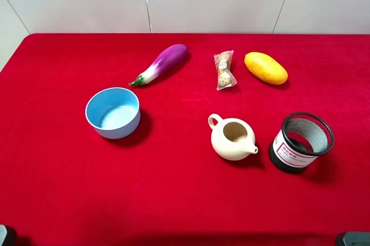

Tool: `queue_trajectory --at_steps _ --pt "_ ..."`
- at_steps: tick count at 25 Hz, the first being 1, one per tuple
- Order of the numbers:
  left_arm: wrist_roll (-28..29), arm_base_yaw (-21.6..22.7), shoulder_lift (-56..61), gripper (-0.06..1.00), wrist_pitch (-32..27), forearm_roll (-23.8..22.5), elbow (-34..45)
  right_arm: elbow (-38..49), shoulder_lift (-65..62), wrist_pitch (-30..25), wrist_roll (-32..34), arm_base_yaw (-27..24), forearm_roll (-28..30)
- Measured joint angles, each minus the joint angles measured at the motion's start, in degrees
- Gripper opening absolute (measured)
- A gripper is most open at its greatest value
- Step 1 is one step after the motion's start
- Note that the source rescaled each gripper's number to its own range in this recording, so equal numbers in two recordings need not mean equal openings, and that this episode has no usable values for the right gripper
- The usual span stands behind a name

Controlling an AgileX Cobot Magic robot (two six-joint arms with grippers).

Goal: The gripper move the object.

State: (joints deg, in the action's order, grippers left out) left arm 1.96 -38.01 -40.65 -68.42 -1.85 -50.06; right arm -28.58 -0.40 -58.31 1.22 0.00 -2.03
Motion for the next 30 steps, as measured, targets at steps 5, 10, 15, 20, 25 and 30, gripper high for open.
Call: queue_trajectory --at_steps 5,10,15,20,25,30 --pt "0.0 8.1 7.5 0.86 0.6 -0.1 6.7 0.0 0.0 0.0 0.0 0.0 0.0" --pt "0.0 16.4 14.3 0.86 2.9 0.3 12.6 0.0 0.0 0.0 0.0 0.0 0.0" --pt "0.0 24.0 21.5 0.86 5.6 0.5 18.0 0.0 0.0 0.0 0.0 0.0 0.0" --pt "-2.8 30.1 28.4 0.86 7.3 1.3 21.5 0.0 0.0 0.0 0.0 0.0 0.0" --pt "-7.2 34.6 34.2 0.86 7.6 3.9 21.7 0.0 0.0 0.0 0.0 0.0 0.0" --pt "-8.7 36.1 39.5 0.88 7.6 5.3 21.7 0.0 0.0 0.0 0.0 0.0 0.0"
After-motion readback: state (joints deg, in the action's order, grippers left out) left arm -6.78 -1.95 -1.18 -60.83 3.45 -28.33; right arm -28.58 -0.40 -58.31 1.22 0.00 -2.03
